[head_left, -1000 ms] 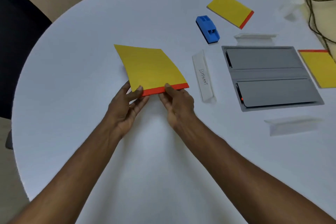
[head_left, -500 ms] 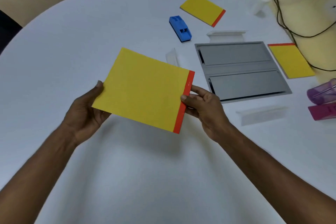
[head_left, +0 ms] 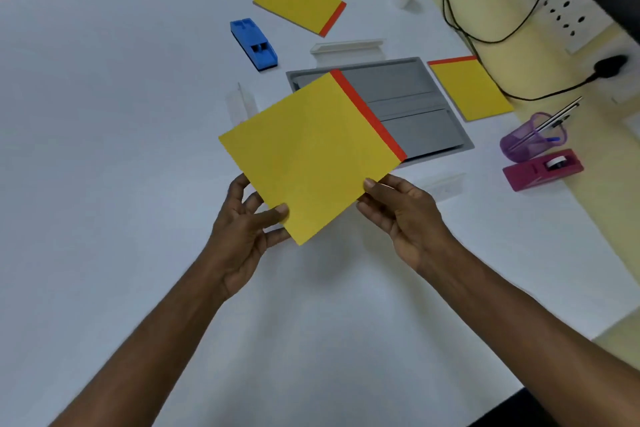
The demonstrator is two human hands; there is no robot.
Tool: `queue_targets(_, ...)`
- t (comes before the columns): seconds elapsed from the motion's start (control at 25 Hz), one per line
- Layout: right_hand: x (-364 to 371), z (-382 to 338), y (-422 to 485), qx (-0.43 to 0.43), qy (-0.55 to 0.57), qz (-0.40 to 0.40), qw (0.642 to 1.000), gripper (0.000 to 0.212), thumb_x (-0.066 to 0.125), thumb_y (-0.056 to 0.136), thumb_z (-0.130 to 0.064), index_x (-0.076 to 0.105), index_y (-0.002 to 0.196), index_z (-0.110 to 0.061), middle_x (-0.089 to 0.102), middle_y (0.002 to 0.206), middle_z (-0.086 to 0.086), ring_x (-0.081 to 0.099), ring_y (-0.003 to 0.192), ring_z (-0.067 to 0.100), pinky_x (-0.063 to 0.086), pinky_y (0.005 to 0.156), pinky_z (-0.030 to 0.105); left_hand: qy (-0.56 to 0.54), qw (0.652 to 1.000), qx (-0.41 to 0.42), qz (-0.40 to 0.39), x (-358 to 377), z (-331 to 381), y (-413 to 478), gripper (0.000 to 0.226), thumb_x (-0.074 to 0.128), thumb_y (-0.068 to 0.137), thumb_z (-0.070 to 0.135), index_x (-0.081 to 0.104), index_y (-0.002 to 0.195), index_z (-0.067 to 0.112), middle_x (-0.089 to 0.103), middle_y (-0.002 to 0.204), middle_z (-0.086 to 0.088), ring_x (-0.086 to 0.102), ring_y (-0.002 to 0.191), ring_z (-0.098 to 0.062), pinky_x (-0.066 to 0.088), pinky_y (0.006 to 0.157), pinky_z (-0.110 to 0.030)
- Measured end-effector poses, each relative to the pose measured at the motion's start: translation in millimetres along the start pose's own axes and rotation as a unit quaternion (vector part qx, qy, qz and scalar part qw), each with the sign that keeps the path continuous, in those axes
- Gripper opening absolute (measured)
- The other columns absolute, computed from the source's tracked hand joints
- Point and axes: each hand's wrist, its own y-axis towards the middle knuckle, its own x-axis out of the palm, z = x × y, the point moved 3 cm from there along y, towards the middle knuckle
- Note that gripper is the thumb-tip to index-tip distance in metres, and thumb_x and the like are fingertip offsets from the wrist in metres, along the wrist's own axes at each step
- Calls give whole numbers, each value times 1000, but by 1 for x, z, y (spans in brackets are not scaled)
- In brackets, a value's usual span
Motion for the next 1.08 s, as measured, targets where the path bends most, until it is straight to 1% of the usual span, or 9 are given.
queue_targets(0.12,-18,11,-5,-12,18,16,1000,31,69,89,-1,63,117,-12,76,111,6,76,94,19,63,75,32,3,1000,-1,0,46,-40,-3,66,66,88,-9,48,140,28,67,133,-2,69,116,-23,61,83,-38)
queue_targets(0.2,-38,-1,-5,-42,5,16,999,33,68,90,-1,61,118,-17,76,111,5,76,95,18,62,72,30,15,1000,9,-8,59,-41,4,54,70,90,7,54,136,29,69,132,3,70,115,-20,61,85,-37)
queue_targets(0.32,-66,-30,1,-63,-32,-18,997,40,69,90,-3,60,126,-17,76,111,6,75,99,20,61,76,30,14,1000,-25,-3,60,-22,28,43,72,90,26,63,132,28,73,120,5,75,94,-14,62,79,-33)
queue_targets(0.44,-89,-48,7,-75,-9,-9,997,41,68,90,-5,60,130,-10,75,114,8,73,105,23,61,84,31,97,994,-56,-19,77,-19,50,43,69,92,11,61,134,21,71,125,-3,75,88,-19,62,74,-32)
queue_targets(0.6,-102,-36,7,-66,66,7,996,38,69,89,-5,63,127,-7,74,116,6,73,103,22,61,83,31,66,997,-32,-12,121,-32,66,51,68,90,-2,52,134,18,70,124,-3,76,97,-27,63,73,-41)
queue_targets(0.68,-107,-30,7,-69,122,9,990,38,67,91,-1,60,128,-5,73,111,7,74,96,23,61,81,32,45,999,-24,1,142,-41,75,54,68,90,-3,49,136,18,70,118,-1,76,97,-27,63,73,-40)
queue_targets(0.84,-121,-35,20,-86,212,45,972,43,60,95,0,54,137,-6,68,125,11,70,108,27,59,93,40,64,997,-40,24,179,-67,86,56,71,89,0,47,136,18,70,111,1,70,98,-19,63,70,-28)
queue_targets(0.96,-123,-38,34,-91,223,53,969,46,59,96,0,50,140,-10,65,130,15,70,108,28,61,87,37,81,995,-54,32,205,-82,98,55,74,86,1,49,132,15,67,115,-1,68,100,-19,62,72,-26)
queue_targets(1.08,-130,-51,50,-109,203,66,971,46,58,96,1,50,139,-13,65,129,17,70,110,30,61,87,39,134,991,-25,19,221,-82,120,54,79,84,6,50,129,15,68,112,2,68,101,-15,59,70,-23)
